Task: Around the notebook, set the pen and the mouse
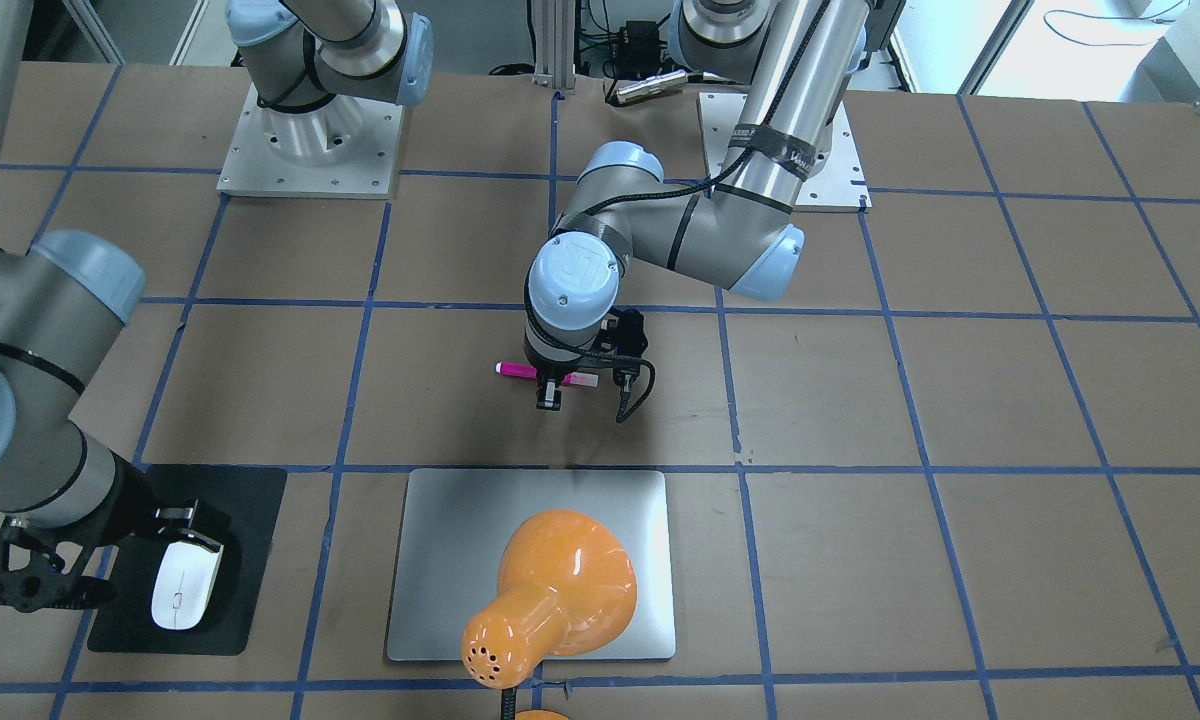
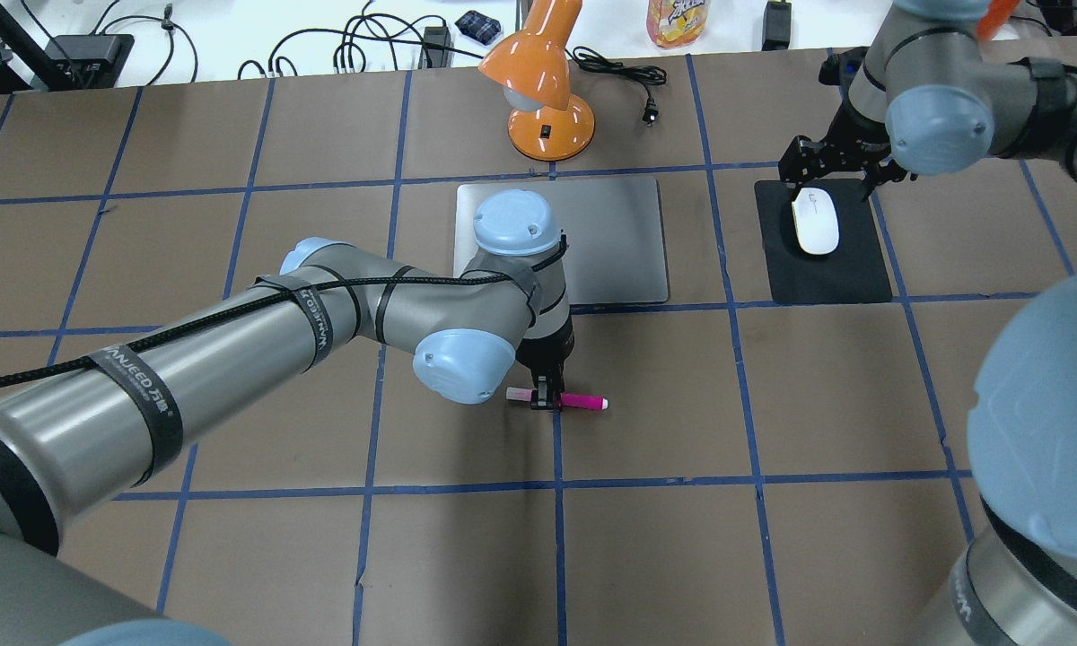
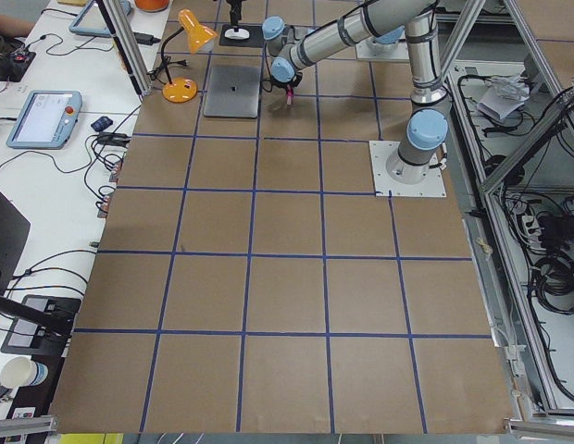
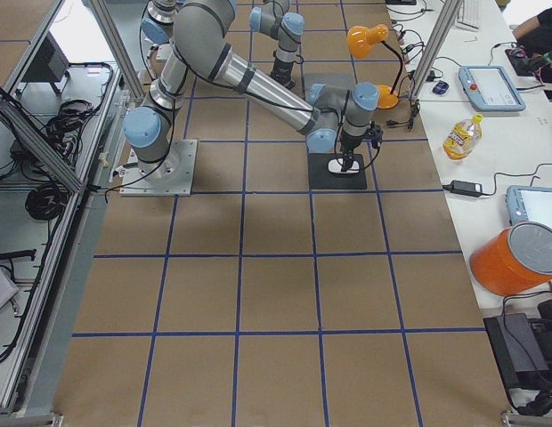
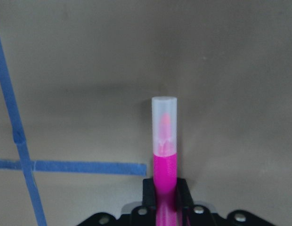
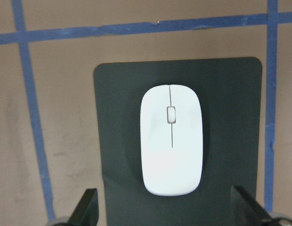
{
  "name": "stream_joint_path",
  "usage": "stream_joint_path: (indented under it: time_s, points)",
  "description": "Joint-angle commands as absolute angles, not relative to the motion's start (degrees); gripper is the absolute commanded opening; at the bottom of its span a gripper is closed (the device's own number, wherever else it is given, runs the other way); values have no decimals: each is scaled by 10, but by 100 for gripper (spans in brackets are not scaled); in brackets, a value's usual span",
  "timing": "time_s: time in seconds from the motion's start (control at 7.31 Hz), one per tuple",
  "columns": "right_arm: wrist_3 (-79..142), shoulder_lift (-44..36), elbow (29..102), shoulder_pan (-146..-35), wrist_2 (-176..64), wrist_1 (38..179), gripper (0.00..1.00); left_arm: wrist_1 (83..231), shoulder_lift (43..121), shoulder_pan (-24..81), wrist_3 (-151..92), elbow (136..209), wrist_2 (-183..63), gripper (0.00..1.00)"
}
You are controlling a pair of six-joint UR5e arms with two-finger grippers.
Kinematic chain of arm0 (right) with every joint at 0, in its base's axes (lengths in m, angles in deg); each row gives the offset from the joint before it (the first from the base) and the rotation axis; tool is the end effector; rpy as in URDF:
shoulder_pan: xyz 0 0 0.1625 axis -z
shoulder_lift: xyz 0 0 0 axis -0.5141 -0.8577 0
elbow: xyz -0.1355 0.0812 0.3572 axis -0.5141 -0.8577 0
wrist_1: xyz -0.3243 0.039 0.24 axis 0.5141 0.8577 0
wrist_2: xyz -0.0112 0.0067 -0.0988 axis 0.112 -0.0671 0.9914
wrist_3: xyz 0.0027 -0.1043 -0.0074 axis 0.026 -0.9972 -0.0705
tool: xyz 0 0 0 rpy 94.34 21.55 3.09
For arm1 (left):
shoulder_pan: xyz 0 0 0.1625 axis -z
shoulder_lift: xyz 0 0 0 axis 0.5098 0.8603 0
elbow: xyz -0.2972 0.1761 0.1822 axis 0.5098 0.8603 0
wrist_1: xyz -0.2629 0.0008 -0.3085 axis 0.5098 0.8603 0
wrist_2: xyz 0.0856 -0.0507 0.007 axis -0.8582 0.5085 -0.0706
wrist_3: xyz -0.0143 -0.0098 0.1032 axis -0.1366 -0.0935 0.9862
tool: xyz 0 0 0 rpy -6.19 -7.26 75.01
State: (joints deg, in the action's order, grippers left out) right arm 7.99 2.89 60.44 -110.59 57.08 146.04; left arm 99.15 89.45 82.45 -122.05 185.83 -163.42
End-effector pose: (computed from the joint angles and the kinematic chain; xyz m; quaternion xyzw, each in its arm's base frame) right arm 0.0195 -0.6381 0.2483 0.0267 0.9996 -0.0022 0.0020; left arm -0.3496 -0.4430 0.1357 -0.6694 0.7342 0.1006 0.0528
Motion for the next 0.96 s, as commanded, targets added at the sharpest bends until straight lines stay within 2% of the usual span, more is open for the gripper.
stream_joint_path:
  time_s: [0.0, 0.27, 0.55, 0.82]
  points:
    - [119, -61, 601, -1162, 572, 1394, 100, 1002, 892, 826, -1210, 1837, -1652, 100]
    - [191, -118, 598, -1205, 573, 1291, 100, 1049, 866, 819, -1144, 1815, -1652, 100]
    - [231, -182, 597, -1223, 573, 1217, 100, 1053, 830, 807, -943, 1803, -1684, 100]
    - [260, -199, 580, -1223, 573, 1165, 100, 1097, 779, 736, -800, 1802, -1686, 100]
